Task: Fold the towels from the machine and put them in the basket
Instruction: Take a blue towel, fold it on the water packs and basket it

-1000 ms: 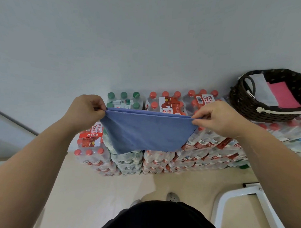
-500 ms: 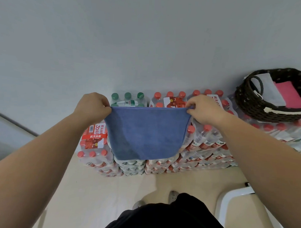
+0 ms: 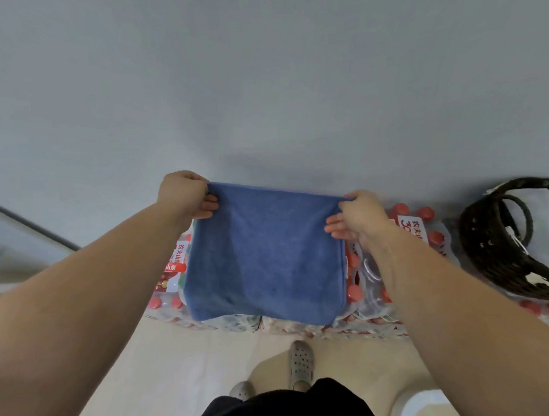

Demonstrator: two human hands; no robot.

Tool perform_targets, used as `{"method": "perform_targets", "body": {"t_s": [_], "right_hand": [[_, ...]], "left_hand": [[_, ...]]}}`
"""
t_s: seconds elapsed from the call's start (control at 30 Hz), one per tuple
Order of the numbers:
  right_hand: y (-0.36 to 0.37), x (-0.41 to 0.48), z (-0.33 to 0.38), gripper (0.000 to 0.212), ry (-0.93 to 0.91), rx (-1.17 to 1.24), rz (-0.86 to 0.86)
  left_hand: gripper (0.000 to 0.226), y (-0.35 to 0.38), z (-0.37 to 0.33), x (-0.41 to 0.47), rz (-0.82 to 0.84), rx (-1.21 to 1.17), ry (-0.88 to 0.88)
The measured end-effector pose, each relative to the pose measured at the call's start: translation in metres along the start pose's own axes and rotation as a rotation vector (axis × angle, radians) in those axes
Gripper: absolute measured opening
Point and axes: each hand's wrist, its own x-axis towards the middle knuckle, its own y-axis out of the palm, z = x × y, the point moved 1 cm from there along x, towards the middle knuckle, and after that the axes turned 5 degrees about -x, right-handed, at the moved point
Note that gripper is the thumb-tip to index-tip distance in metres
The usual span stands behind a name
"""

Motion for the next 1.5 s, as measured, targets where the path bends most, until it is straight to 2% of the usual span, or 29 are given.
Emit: {"method": "perform_targets", "body": {"t_s": [0.13,0.2,0.37,0.53,0.67,0.73,0.83,0.9,1.07,1.2,1.3,1.37,1.43,1.5], "right_hand": [[0.001,0.017,0.02,0.008,0.011,0.245,0.016],[-0.001,0.026,0.03,0.012,-0.037,0.313,-0.011],[-0.005,0.031,0.037,0.009,-0.12,0.392,-0.038],[-0.016,0.012,0.02,0.01,-0.191,0.317,-0.087],[-0.021,-0.016,-0.011,0.007,-0.247,0.167,-0.103],[-0.024,-0.032,-0.029,0.013,-0.283,0.034,-0.119],[-0.025,-0.054,-0.054,0.019,-0.325,-0.159,-0.136],[-0.021,-0.067,-0.069,0.019,-0.357,-0.22,-0.14],[-0.011,-0.081,-0.096,0.014,-0.408,-0.319,-0.202],[-0.005,-0.084,-0.107,0.015,-0.472,-0.531,-0.273],[-0.004,-0.082,-0.112,0.017,-0.505,-0.714,-0.255],[-0.003,-0.084,-0.11,0.031,-0.479,-0.857,-0.266],[0.007,-0.089,-0.098,0.052,-0.525,-0.939,-0.301],[0.031,-0.089,-0.073,0.065,-0.608,-0.996,-0.252]], "left_hand": [[0.021,0.011,-0.009,0.019,-0.043,-0.194,0.01],[0.019,0.014,-0.016,0.026,-0.042,-0.219,0.058],[0.023,0.008,-0.021,0.026,-0.084,-0.167,0.215],[0.024,-0.009,-0.01,0.006,-0.077,0.034,0.337],[0.022,-0.022,0.019,-0.022,-0.05,0.143,0.405],[0.019,-0.028,0.04,-0.037,-0.053,0.2,0.459],[0.017,-0.038,0.077,-0.052,-0.086,0.418,0.597],[0.017,-0.044,0.101,-0.056,-0.102,0.505,0.661],[0.022,-0.053,0.136,-0.063,-0.056,0.556,0.761],[0.019,-0.051,0.148,-0.064,-0.007,0.646,0.753],[0.016,-0.053,0.154,-0.064,0.005,0.714,0.697],[0.019,-0.056,0.148,-0.065,-0.02,0.731,0.734],[0.038,-0.05,0.134,-0.068,-0.039,0.739,0.752],[0.049,-0.031,0.115,-0.068,-0.026,0.813,0.737]]}}
